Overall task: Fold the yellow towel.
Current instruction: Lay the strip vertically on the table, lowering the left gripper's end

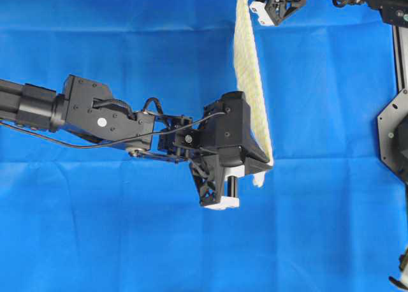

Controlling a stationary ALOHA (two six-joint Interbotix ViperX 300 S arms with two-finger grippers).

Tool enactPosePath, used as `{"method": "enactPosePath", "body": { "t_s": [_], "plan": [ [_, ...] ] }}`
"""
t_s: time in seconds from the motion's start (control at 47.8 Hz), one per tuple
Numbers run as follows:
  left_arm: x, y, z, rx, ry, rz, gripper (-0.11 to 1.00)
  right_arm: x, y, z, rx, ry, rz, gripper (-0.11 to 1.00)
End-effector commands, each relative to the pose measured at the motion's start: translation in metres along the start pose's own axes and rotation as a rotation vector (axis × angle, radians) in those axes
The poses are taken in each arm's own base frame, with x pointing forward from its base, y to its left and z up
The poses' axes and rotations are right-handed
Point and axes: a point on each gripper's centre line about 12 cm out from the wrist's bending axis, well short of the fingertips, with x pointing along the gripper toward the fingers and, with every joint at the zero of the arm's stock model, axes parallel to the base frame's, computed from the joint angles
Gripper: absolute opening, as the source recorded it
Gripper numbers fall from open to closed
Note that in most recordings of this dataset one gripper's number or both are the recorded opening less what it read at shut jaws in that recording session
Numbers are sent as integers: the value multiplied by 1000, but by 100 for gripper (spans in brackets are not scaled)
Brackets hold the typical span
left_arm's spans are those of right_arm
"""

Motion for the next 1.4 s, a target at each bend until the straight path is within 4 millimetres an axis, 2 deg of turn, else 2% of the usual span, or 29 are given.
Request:
{"method": "enactPosePath", "body": {
  "t_s": [0.0, 0.314, 0.523, 0.69, 0.983, 1.151, 1.381],
  "plan": [
    [-6, -30, 18, 27, -51, -54, 2, -8, -7, 13, 5, -45, -15, 4],
    [8, -34, 21, 32, -61, -61, 2, -22, -15, 2, 6, -50, -31, 4],
    [13, -33, 16, 38, -59, -60, 2, -19, -14, 0, 3, -39, -31, 4],
    [10, -29, -5, 32, -83, -59, 2, -3, -4, -4, -13, -10, -10, 4],
    [-12, -25, -47, 12, -88, -62, 2, 34, 21, -10, -52, 38, 36, 4],
    [-28, -29, -66, 17, -82, -73, 2, 50, 38, -6, -74, 35, 66, 4],
    [-40, -31, -86, 21, -45, -80, 2, 68, 49, -7, -87, 50, 82, 4]
  ]
}}
